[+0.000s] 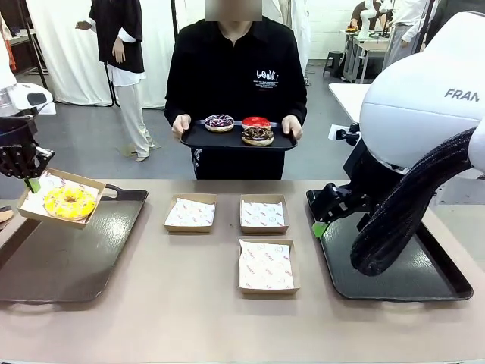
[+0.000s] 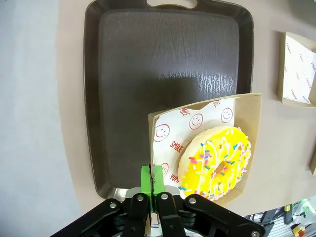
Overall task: Individually package the donuts and arrange them on the tray.
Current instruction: Place the picked Paper togo box on the Handle tray while simultaneously picking up another Paper togo box from the table with the other hand.
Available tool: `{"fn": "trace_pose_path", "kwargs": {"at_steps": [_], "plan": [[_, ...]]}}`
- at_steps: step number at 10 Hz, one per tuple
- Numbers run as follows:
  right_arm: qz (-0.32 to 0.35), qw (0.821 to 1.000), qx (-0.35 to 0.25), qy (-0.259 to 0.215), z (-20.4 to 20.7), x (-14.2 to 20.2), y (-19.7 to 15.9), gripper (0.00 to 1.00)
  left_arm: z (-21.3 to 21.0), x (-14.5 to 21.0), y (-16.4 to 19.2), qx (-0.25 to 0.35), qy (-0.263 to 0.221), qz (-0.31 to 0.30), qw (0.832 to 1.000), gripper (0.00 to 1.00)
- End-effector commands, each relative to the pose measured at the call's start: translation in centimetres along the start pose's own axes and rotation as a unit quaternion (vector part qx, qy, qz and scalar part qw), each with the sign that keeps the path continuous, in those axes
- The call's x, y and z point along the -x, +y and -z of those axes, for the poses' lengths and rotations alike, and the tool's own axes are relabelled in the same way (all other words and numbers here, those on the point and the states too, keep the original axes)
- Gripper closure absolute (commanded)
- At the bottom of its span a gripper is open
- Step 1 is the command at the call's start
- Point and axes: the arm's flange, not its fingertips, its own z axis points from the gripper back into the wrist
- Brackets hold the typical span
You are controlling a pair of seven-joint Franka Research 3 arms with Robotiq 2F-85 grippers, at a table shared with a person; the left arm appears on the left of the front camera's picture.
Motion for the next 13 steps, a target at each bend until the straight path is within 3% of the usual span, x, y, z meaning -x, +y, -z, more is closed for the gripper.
{"fn": "trace_pose_path", "kwargs": {"at_steps": [1,5,7,10,12,13], "plan": [[0.000,1.000,-0.001,0.003,0.0,-0.1,-0.4,0.00,-0.3,-0.1,-0.1,-0.001,-0.003,-0.012,1.000,0.99],[0.001,1.000,0.000,0.000,0.0,0.0,0.0,0.00,0.0,0.0,0.0,0.000,0.000,-0.001,1.000,0.99],[0.072,0.996,0.035,0.030,1.8,-2.0,2.8,0.00,0.4,-1.8,0.2,0.030,0.003,0.006,1.000,0.99],[0.160,0.983,0.071,0.050,5.5,-4.3,5.7,0.00,2.6,-2.3,-0.2,0.051,0.014,0.062,0.997,0.99],[0.210,0.972,0.086,0.057,8.2,-5.0,6.4,0.00,4.4,-1.2,-0.6,0.044,0.012,0.102,0.994,0.99],[0.198,0.975,0.085,0.059,9.6,-4.9,6.6,0.00,5.3,-0.2,-0.8,0.037,0.014,0.116,0.992,0.99]]}}
